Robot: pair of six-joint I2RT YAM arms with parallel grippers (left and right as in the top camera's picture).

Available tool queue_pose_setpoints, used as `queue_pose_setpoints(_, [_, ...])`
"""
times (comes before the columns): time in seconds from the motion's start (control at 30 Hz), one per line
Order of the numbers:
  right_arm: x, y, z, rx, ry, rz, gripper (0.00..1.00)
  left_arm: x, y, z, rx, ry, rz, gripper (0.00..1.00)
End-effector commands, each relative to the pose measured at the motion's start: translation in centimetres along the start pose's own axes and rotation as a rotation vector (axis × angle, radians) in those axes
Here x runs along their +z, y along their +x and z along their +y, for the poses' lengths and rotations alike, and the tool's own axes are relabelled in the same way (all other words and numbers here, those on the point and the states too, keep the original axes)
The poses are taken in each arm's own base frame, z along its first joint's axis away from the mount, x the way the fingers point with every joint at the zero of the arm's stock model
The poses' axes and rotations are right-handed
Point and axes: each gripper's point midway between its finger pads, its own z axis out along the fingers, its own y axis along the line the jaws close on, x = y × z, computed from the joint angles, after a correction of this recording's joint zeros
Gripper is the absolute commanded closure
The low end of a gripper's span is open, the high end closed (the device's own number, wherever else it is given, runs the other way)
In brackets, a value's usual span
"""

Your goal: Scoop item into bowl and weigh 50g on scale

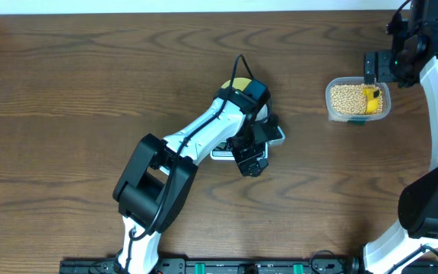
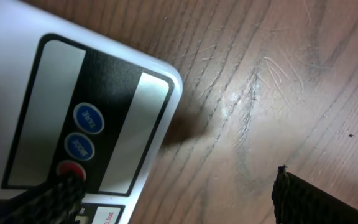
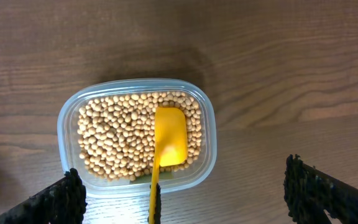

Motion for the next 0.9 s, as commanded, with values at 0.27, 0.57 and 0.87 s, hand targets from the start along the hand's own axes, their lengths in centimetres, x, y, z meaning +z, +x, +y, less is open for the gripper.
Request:
queue_pose_setpoints(0.27, [-0.5,-0.3,0.0,-0.002,0.007,-0.013,0.01,0.9,-0.1,0.1,0.018,0.033,0.006,0.02])
queue_pose_setpoints(0.57, [-0.5,-0.3,0.0,-0.002,0.007,-0.013,0.01,1.4,0.1,0.5,0.014,0.024,0.021,0.02])
queue_pose_setpoints(0.87, [-0.5,-0.3,0.0,-0.002,0.007,-0.013,0.01,1.4,0.0,1.4,-0.019,-0.022,0.020,0.02])
